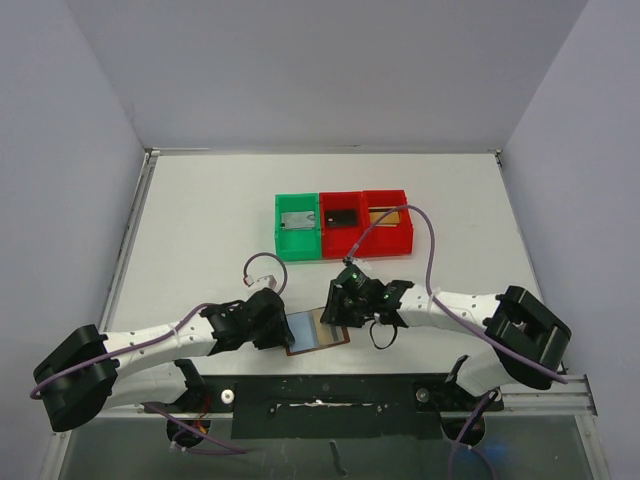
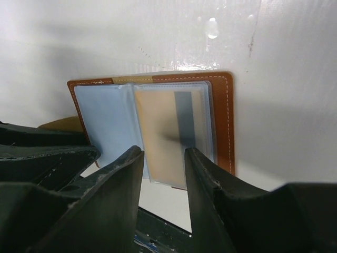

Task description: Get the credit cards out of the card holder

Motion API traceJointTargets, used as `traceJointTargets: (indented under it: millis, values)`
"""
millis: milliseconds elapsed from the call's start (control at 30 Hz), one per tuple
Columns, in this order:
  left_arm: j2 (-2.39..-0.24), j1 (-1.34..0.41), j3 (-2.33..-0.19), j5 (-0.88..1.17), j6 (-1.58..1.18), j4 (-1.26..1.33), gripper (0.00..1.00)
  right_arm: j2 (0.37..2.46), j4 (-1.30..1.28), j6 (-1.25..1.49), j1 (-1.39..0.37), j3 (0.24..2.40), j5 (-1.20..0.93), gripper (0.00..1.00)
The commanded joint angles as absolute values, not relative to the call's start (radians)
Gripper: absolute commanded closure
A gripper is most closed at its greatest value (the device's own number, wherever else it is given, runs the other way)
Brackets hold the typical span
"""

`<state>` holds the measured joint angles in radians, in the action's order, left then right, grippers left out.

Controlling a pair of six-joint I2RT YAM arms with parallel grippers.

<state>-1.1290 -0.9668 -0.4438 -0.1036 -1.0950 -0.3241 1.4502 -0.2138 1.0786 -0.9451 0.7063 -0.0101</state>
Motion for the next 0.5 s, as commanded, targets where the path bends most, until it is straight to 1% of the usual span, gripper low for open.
traceJointTargets:
  millis: [0, 333, 467]
  values:
    - [-1.134, -0.972, -0.481, -0.109, -1.083, -0.309, 0.68, 1.405, -0.274, 1.082, -0.953, 0.767, 0.067, 0.61]
    - [-1.141, -0.971, -0.489, -0.109, -1.078, -0.307, 0.69, 1.543, -0.349, 1.055, -0.972, 0.846, 0.057, 0.60]
    - [-1.142, -0.971, -0.488, -0.109, -1.078, -0.307, 0.69, 1.614, -0.449, 1.056, -0.999, 0.909, 0.106, 0.60]
